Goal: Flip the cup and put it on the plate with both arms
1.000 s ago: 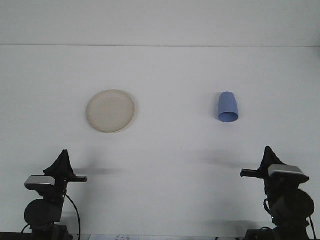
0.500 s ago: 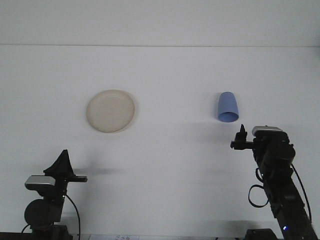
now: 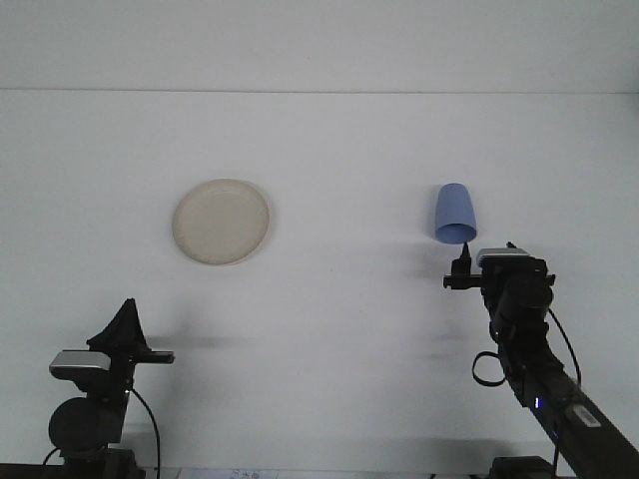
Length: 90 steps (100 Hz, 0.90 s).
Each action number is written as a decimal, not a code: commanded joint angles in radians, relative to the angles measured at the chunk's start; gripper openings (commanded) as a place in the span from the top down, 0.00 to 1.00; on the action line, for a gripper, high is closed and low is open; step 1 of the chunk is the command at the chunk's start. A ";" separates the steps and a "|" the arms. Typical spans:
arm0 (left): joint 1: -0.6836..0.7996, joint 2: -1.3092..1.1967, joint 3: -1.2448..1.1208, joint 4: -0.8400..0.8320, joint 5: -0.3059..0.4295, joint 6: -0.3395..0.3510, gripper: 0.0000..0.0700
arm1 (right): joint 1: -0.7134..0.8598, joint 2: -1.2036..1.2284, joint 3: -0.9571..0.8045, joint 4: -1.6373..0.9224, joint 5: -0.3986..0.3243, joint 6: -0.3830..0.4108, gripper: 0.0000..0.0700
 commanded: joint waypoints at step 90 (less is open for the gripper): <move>0.000 -0.001 -0.019 0.014 -0.003 -0.003 0.98 | -0.124 0.557 0.253 0.370 -0.216 -0.013 0.98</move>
